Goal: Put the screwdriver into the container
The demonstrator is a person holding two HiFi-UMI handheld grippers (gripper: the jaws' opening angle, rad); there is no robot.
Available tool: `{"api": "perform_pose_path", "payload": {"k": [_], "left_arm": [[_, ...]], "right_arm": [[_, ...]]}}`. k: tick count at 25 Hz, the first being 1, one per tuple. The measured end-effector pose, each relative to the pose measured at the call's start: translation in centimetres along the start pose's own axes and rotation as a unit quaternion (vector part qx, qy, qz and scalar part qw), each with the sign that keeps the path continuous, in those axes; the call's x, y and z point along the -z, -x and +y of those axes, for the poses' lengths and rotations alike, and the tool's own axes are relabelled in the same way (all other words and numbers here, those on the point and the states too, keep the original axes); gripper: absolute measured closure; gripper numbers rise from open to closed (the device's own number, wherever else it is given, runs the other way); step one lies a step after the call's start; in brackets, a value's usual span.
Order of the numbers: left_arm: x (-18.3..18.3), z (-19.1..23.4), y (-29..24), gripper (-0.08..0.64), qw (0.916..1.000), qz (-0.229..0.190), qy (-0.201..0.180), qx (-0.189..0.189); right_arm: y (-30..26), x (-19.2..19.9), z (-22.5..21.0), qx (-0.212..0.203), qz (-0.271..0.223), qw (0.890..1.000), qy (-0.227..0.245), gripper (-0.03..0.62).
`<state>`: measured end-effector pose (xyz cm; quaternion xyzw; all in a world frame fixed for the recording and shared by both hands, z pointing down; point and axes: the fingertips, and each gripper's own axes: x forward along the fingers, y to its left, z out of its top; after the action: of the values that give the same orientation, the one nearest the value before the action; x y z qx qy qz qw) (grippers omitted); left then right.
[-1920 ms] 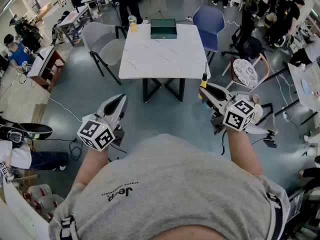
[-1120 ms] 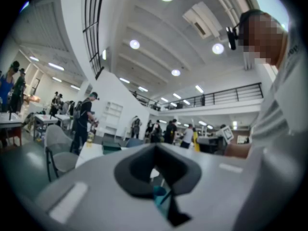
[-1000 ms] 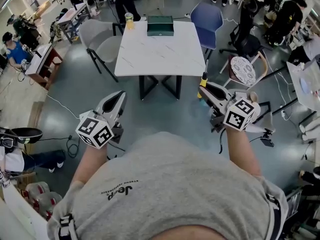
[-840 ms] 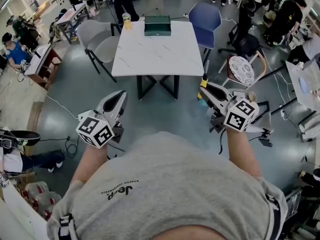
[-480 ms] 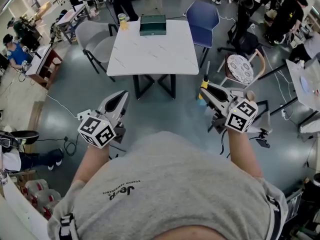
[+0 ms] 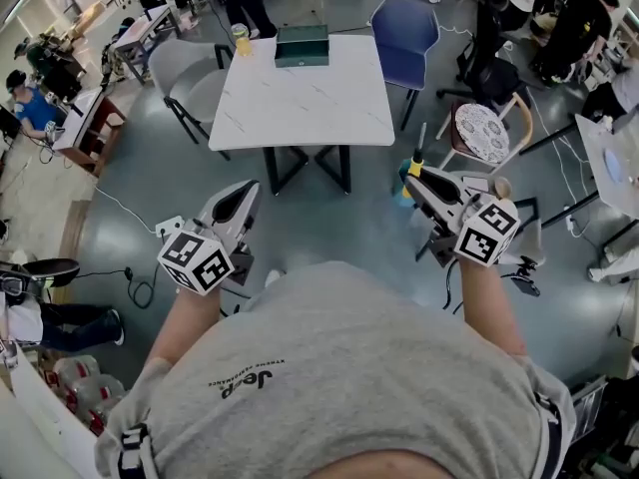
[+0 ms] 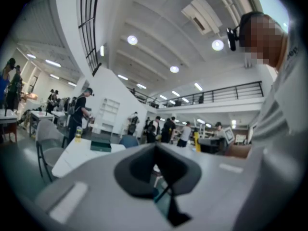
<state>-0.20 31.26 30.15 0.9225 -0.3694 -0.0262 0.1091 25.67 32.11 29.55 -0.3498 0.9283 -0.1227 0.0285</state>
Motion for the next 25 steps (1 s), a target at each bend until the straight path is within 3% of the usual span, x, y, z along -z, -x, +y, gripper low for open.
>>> {"api": "perform_pose_path", "payload": {"k": [10,19,25], "left_arm": [[-1.0,6.5,-3.1,0.560,0.9991,-0.004,0.005,0.042],[-5.9,19.5,-5.6,0.560,0.9967,-0.006,-0.004,0.081],[-7.9,28.6,-5.9,0.560,0.9966,-0.007,0.004,0.082]], "right_arm": [[-5.3,-1.0,-2.5,0.039,0.000,0.999,0.013,0.515],[-17.9,-3.9,-4.3,0.073,-0.012,0.997,0.025,0.515],[-26.8,-5.6,-5.0,0.078,-0.022,0.996,0.027,0.515]]}}
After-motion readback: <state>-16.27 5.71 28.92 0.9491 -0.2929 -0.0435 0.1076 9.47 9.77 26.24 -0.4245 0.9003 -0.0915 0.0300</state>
